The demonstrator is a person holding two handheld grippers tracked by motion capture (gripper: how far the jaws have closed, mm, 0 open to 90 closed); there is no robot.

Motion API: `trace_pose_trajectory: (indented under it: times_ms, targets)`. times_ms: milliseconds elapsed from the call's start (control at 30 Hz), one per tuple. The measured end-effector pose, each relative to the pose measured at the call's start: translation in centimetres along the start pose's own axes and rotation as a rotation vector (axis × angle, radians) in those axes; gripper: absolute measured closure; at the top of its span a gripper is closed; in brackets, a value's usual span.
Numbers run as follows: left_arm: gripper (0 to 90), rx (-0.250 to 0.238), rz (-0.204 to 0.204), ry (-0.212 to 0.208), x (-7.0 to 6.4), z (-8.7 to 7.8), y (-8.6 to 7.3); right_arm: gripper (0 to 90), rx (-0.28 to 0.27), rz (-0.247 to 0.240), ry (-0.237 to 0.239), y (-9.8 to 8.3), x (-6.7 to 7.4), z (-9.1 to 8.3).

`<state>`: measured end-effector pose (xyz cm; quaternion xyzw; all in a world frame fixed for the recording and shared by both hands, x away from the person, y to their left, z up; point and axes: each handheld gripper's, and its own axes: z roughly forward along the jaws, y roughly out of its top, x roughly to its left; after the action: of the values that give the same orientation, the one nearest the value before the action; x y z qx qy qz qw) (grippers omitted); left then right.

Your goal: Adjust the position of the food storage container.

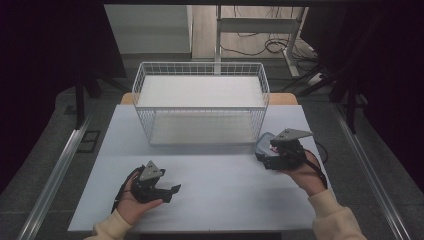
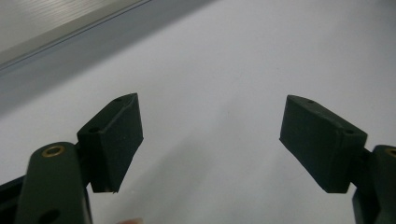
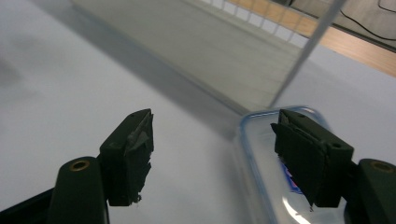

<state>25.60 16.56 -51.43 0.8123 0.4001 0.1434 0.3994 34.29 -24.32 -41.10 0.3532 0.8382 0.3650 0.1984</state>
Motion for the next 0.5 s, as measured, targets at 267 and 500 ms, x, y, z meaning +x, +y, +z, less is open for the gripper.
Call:
trace_pose_trajectory:
  times_ms: [267, 500]
  targets:
    - [20.6, 0.009, 0.004, 0.000, 0.0, 0.2, -0.1, 33.2, 0.037, 0.067, -0.049, 0.0, -3.5, 0.8]
    - [20.6, 0.015, 0.006, -0.001, 0.0, 0.3, -0.1, 45.8, 0.129, 0.092, -0.071, 0.4, -7.4, 3.0]
